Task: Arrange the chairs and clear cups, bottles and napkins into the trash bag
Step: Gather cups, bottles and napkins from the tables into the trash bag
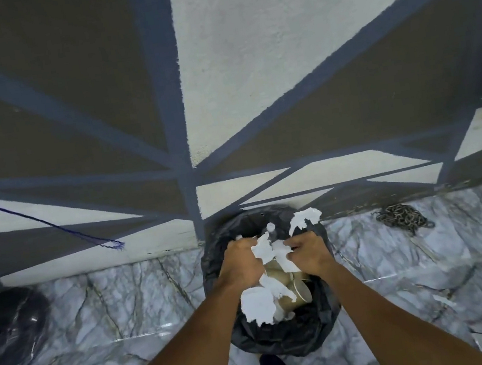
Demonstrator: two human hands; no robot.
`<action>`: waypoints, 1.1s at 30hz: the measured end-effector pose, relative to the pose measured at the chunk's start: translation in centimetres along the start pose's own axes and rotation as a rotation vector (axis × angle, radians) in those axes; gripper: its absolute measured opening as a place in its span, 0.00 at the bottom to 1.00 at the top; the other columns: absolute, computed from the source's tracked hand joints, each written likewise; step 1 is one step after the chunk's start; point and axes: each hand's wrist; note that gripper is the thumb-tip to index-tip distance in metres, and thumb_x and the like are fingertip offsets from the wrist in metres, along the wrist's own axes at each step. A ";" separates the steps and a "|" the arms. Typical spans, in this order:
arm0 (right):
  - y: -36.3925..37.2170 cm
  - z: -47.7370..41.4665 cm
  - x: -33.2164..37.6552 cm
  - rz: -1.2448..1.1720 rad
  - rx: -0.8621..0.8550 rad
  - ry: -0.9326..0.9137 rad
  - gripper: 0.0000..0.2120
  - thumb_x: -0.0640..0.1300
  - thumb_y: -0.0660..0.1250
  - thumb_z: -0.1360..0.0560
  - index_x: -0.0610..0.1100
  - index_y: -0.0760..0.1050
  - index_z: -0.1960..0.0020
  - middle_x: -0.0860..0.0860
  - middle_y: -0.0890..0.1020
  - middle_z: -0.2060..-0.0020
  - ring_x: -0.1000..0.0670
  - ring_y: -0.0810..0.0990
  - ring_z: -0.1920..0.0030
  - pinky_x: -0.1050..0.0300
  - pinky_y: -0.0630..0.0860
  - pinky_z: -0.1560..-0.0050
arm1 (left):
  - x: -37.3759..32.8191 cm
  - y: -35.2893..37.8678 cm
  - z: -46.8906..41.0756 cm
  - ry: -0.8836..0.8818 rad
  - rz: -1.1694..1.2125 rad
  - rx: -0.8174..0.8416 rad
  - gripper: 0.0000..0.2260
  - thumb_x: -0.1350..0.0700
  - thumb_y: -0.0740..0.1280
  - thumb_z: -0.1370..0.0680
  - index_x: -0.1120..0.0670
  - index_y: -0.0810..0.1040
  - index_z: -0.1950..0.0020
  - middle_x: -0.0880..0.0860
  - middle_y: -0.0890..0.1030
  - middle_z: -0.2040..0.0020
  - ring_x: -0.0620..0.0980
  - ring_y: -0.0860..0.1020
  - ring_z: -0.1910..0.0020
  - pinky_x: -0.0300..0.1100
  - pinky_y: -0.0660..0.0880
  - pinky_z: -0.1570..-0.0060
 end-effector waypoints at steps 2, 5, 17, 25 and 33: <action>0.2 0.1 0.5 0.002 -0.005 -0.017 0.14 0.35 0.69 0.27 0.41 0.82 0.42 0.47 0.83 0.44 0.53 0.81 0.46 0.72 0.70 0.52 | 0.5 -0.7 0.4 -0.005 0.029 -0.028 0.17 0.64 0.71 0.27 0.55 0.83 0.39 0.55 0.83 0.42 0.52 0.81 0.48 0.39 0.78 0.47; 1.2 0.6 1.6 0.011 0.022 -0.052 0.10 0.34 0.68 0.27 0.41 0.84 0.48 0.46 0.84 0.48 0.55 0.80 0.53 0.71 0.72 0.50 | 2.1 -2.1 1.4 -0.049 0.090 -0.092 0.17 0.63 0.71 0.27 0.56 0.82 0.38 0.54 0.83 0.42 0.51 0.82 0.46 0.41 0.78 0.43; 13.0 11.3 14.7 0.297 0.221 -0.580 0.15 0.35 0.66 0.30 0.43 0.84 0.47 0.48 0.86 0.51 0.49 0.83 0.49 0.59 0.78 0.45 | 11.2 -11.2 15.5 -0.147 0.149 -0.429 0.15 0.61 0.69 0.28 0.55 0.83 0.42 0.53 0.83 0.46 0.53 0.81 0.47 0.39 0.76 0.46; 27.9 28.6 24.7 0.457 0.323 -1.016 0.17 0.37 0.66 0.32 0.46 0.84 0.46 0.47 0.86 0.51 0.48 0.83 0.50 0.57 0.78 0.43 | 24.2 -18.7 35.9 -0.247 0.064 -0.838 0.12 0.60 0.64 0.30 0.56 0.82 0.49 0.56 0.83 0.49 0.60 0.80 0.47 0.48 0.76 0.47; 45.2 50.4 28.2 0.537 0.601 -1.486 0.14 0.39 0.67 0.32 0.44 0.84 0.49 0.49 0.86 0.53 0.49 0.83 0.52 0.50 0.80 0.47 | 36.1 -18.3 60.5 -0.573 0.126 -1.184 0.12 0.58 0.64 0.32 0.53 0.81 0.51 0.51 0.82 0.52 0.55 0.77 0.51 0.51 0.78 0.50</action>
Point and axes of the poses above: each hand's wrist, its own z-axis away from the middle knuckle, its own y-axis out of the palm, x = y × z
